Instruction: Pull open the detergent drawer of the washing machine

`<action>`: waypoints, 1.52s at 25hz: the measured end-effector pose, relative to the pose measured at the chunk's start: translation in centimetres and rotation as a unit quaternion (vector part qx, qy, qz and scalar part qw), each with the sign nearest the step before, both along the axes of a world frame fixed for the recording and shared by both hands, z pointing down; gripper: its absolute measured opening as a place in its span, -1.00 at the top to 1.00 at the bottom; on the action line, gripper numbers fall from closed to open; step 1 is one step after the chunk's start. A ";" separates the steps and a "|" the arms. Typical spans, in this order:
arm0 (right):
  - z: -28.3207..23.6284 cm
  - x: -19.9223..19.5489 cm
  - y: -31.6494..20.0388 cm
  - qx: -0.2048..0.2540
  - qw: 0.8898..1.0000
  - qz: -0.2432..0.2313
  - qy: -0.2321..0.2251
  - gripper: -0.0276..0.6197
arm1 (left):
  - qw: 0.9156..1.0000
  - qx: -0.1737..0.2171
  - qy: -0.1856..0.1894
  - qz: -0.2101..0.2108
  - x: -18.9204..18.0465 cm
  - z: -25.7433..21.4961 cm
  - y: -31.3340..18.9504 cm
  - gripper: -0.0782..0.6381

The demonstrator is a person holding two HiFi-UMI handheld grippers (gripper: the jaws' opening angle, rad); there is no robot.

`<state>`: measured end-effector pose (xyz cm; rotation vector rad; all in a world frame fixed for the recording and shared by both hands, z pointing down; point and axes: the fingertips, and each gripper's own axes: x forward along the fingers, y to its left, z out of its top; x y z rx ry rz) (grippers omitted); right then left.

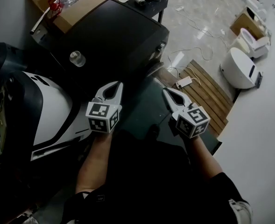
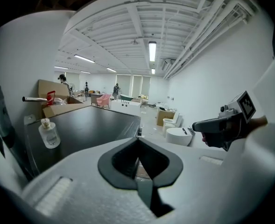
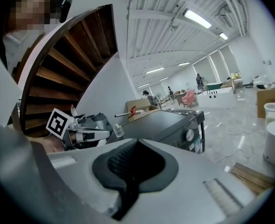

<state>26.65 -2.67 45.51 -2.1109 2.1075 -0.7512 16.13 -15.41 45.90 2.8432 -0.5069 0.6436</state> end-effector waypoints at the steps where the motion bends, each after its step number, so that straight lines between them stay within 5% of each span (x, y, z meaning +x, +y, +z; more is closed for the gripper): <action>1: 0.1 -0.1 -0.4 -0.002 1.000 -0.009 0.000 0.91 | 1.000 0.000 0.001 -0.009 -0.3 0.0 -0.3 0.75; 21: -0.7 -8.2 -11.6 -0.033 0.990 -0.133 0.043 0.91 | 0.993 -0.032 -0.019 -0.109 -9.9 1.2 -7.9 0.75; 29: 0.5 -6.4 -13.5 -0.039 0.972 -0.229 0.037 0.91 | 0.977 -0.033 -0.025 -0.209 -9.9 1.4 -7.1 0.75; 38: 3.0 -1.9 -12.2 -0.046 0.943 -0.325 0.046 0.90 | 0.947 -0.037 -0.026 -0.317 -7.8 1.7 -2.1 0.75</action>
